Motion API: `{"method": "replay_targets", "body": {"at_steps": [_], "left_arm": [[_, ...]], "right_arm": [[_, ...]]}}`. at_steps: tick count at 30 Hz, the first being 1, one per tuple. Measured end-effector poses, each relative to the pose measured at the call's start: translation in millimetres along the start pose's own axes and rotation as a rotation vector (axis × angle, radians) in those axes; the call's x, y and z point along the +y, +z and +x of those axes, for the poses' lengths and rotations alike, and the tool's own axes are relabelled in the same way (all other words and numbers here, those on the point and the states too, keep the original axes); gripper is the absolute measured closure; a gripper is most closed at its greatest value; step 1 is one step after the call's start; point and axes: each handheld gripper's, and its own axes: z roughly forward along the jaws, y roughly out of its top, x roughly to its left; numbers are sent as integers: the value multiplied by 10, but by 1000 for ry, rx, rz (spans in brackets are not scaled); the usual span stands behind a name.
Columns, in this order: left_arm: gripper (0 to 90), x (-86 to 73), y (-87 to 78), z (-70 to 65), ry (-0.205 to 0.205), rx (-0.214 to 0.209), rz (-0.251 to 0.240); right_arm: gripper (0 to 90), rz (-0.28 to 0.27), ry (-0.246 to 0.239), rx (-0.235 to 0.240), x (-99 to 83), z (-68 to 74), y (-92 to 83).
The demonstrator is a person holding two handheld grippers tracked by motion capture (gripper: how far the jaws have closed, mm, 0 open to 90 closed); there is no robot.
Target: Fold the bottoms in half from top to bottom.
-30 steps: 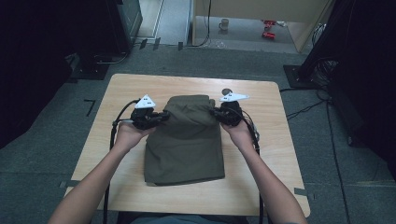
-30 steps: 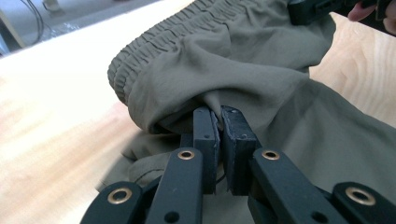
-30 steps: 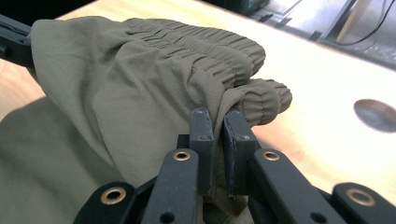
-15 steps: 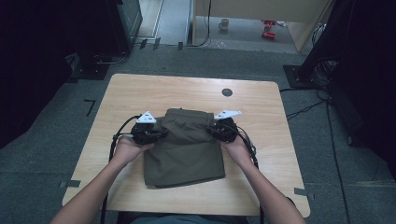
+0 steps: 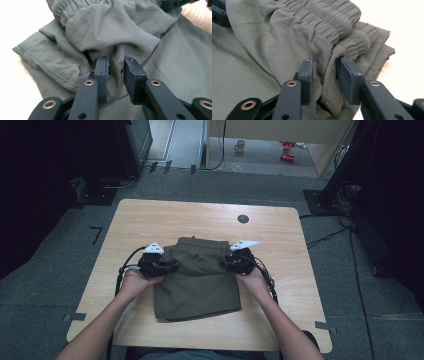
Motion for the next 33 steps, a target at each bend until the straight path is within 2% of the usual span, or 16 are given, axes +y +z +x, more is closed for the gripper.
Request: {"method": "replay_targets", "body": {"at_steps": [5,9,12,16,19,25,28,33], "left_arm": [[700,72,-125,16,4,5,-25],[720,138,-199,76,-5,16,-53],[789,193,-196,150,-20,28,-56],[871,244,-51,274,-32,56,-19],[884,256,62,360,-60,60,-1],[897,288,257,477,-94,64,17],[900,254,303,512,-113,58,32],[900,226,341,505,-105,64,36]], "right_arm": [[638,-29,-5,-15,59,-29,-116],[773,-59,14,-39,93,-93,-192],[855,-44,26,-67,108,-165,-149],[900,-37,51,-101,139,-272,-24],[900,-8,69,-103,154,-326,52],[900,1,58,-105,149,-381,193],[900,13,59,-115,140,-401,236],[900,38,66,-116,120,-430,300]]}}
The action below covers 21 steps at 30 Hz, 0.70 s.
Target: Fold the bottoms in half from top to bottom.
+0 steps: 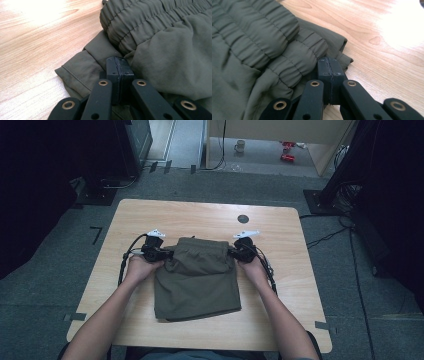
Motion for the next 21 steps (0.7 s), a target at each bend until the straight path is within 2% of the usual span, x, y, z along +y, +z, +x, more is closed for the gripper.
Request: {"method": "replay_targets", "body": {"at_steps": [5,11,13,16,18,20,21], "left_arm": [[900,-5,59,33,-17,-17,-4],[900,96,150,104,17,9,-27],[900,151,194,145,22,9,-32],[900,203,248,188,25,-11,-39],[900,237,269,200,47,2,-38],[900,251,286,195,72,19,-44],[900,267,289,195,70,23,-36]], "right_arm": [[900,-9,4,-1,10,-5,64],[900,-29,-2,-20,42,-34,113],[900,-24,11,-23,56,-44,116],[900,-38,-12,-81,65,-50,135],[900,-50,-18,-111,70,-33,158],[900,-61,-15,-111,68,-44,170],[900,-65,-4,-102,69,-57,172]]}}
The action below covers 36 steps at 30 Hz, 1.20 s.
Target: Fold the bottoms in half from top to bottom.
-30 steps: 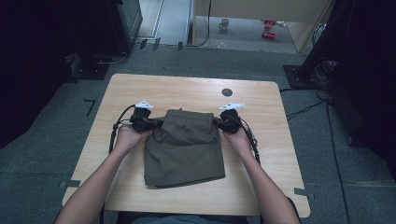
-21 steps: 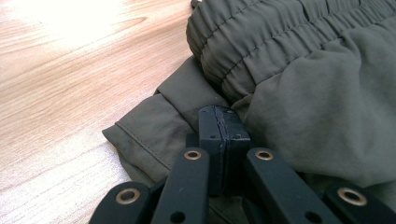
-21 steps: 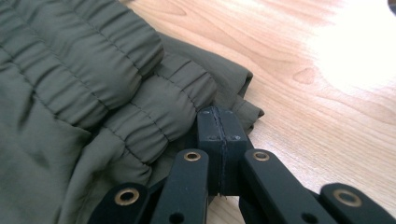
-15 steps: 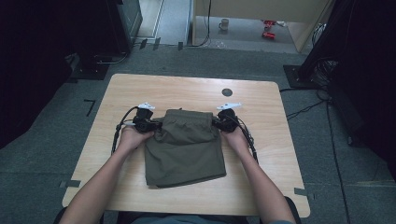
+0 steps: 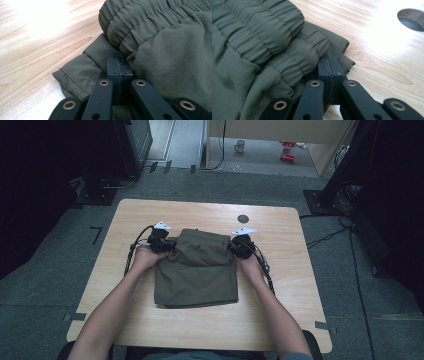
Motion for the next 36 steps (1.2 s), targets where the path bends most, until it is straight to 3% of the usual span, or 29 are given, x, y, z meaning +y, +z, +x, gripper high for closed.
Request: {"method": "replay_targets", "body": {"at_steps": [4,7,12,15,17,21,24,27,31,32,34,36], "left_arm": [[893,61,-4,-20,-26,14,36],[759,103,-51,-31,-33,35,16],[717,127,-141,-82,-9,36,-16],[718,124,-174,-120,9,30,-23],[740,112,-151,-133,31,36,-5],[873,72,-49,-114,50,43,53],[900,61,-7,-103,53,41,59],[900,81,11,-95,48,40,63],[900,114,37,-106,48,35,69],[900,112,38,-104,39,29,62],[881,109,6,-88,8,13,51],[823,119,-47,-78,-10,-5,34]], "right_arm": [[900,-21,71,50,20,-43,-37],[892,-57,83,71,57,-49,-104],[820,-100,138,173,86,-87,-208],[825,-93,124,184,81,-80,-229],[877,-73,113,178,70,-67,-203],[900,-17,106,151,50,-41,-102],[900,17,89,142,32,-36,-39],[900,26,70,126,23,-29,3],[900,-1,65,115,35,-30,63],[900,-3,70,129,40,-33,70],[865,-4,109,213,46,-38,69],[843,-3,101,231,57,-13,40]]}}
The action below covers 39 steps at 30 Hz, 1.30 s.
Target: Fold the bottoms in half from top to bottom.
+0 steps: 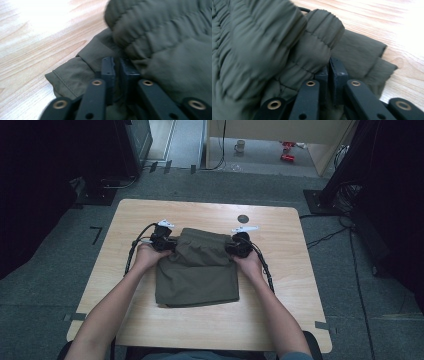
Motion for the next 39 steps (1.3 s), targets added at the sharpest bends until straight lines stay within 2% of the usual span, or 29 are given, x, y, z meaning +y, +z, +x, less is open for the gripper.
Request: {"method": "replay_targets", "body": {"at_steps": [6,10,12,17,21,23,28,32,35,37,39], "left_arm": [[775,16,-213,-78,25,-28,-50],[749,-31,-280,-137,31,-38,-47],[741,-74,-319,-167,29,-46,-60],[719,-153,-390,-224,43,-48,-57],[685,-207,-450,-262,63,-35,-48],[671,-228,-483,-287,58,-38,-44],[644,-264,-599,-358,84,-30,-64],[622,-294,-671,-395,65,-66,-87],[611,-324,-701,-458,82,-77,-87],[607,-350,-709,-497,96,-75,-79],[604,-371,-720,-520,94,-80,-73]], "right_arm": [[764,-16,-67,33,32,112,-145],[700,-26,-95,41,17,161,-233],[663,-15,-114,51,13,183,-270],[636,-19,-132,69,2,233,-328],[597,-23,-146,62,-48,293,-373],[576,-19,-154,57,-64,319,-397],[539,-32,-172,53,-115,389,-487],[510,-21,-170,69,-142,424,-565],[514,-44,-175,71,-187,442,-625],[513,-38,-170,75,-215,459,-648],[508,-21,-170,82,-233,469,-660]]}}
